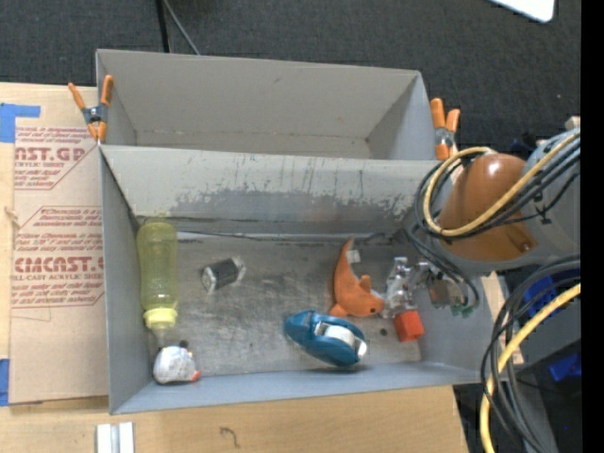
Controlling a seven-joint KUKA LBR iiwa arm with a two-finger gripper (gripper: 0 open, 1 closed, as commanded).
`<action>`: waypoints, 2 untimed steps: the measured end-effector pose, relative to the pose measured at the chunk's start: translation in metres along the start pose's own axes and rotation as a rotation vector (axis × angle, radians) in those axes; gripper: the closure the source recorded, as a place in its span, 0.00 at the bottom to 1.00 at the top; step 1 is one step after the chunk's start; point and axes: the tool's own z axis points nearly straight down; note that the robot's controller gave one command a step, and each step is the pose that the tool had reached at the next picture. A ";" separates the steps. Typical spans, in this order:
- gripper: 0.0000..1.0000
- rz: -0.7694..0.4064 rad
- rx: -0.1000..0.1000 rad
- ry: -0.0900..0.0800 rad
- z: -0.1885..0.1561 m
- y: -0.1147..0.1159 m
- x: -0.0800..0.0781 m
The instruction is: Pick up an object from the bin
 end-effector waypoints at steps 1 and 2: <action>1.00 -0.123 -0.009 0.042 -0.014 0.005 0.000; 1.00 -0.304 -0.009 0.027 -0.038 0.006 -0.016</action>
Offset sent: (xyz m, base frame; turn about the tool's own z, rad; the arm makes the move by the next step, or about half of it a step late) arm 0.0281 0.0090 -0.0093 -0.3403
